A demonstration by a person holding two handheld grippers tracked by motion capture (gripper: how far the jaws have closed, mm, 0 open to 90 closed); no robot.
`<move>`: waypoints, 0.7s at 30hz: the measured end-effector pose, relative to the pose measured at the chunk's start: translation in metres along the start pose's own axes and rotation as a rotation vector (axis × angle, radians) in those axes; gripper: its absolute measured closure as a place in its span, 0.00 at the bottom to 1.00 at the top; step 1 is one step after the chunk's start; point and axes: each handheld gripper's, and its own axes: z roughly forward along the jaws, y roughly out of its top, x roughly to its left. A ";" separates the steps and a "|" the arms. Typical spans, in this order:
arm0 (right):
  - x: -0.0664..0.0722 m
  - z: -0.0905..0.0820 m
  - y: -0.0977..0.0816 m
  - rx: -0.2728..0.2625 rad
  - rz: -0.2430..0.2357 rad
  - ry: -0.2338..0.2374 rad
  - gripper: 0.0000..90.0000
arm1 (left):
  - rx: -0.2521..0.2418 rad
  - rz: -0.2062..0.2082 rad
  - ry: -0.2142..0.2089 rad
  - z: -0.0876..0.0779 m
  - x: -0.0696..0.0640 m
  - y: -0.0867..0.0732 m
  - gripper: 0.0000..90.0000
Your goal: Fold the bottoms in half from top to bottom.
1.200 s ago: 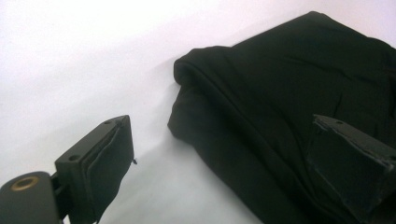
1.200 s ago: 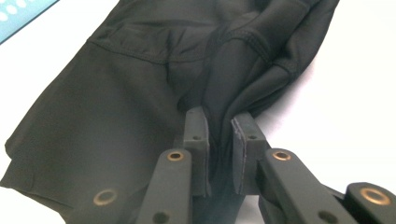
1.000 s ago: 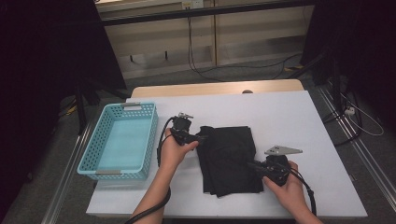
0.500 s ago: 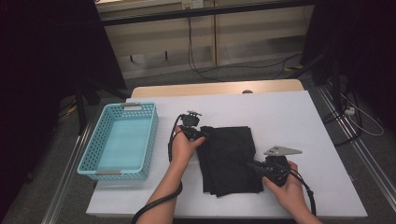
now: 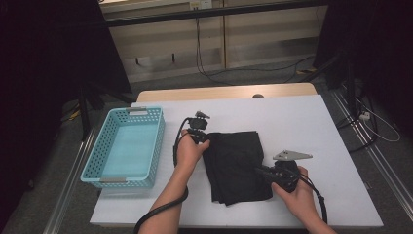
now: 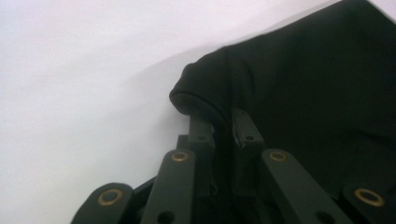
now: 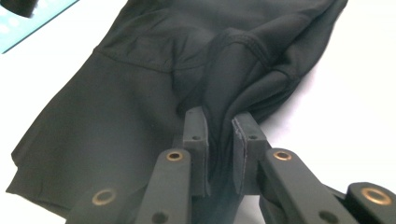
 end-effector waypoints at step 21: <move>0.005 0.030 0.009 0.039 -0.026 -0.058 0.43 | -0.015 -0.019 0.009 -0.017 0.028 -0.006 0.90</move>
